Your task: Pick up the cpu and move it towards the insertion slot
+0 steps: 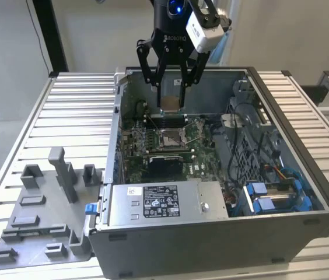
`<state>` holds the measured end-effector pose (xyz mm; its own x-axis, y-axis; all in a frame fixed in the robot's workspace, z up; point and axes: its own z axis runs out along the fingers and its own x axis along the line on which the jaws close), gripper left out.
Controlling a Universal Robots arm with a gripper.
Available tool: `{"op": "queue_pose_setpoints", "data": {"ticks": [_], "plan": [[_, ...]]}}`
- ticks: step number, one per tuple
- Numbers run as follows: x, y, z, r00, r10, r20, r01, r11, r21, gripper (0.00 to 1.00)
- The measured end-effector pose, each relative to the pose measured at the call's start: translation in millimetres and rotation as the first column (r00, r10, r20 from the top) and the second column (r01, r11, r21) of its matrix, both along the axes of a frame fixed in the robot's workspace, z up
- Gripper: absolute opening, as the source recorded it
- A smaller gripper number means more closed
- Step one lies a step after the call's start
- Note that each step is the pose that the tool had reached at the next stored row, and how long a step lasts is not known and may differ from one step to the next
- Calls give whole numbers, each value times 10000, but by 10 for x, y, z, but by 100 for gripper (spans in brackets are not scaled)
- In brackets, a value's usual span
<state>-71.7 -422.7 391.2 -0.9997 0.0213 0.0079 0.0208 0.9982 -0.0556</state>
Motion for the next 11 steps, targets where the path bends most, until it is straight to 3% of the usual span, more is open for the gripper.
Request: {"op": "queue_pose_setpoints", "data": {"ticks": [11], "plan": [[2,10,0,10000,-1,1,1,10000,1,0]]}}
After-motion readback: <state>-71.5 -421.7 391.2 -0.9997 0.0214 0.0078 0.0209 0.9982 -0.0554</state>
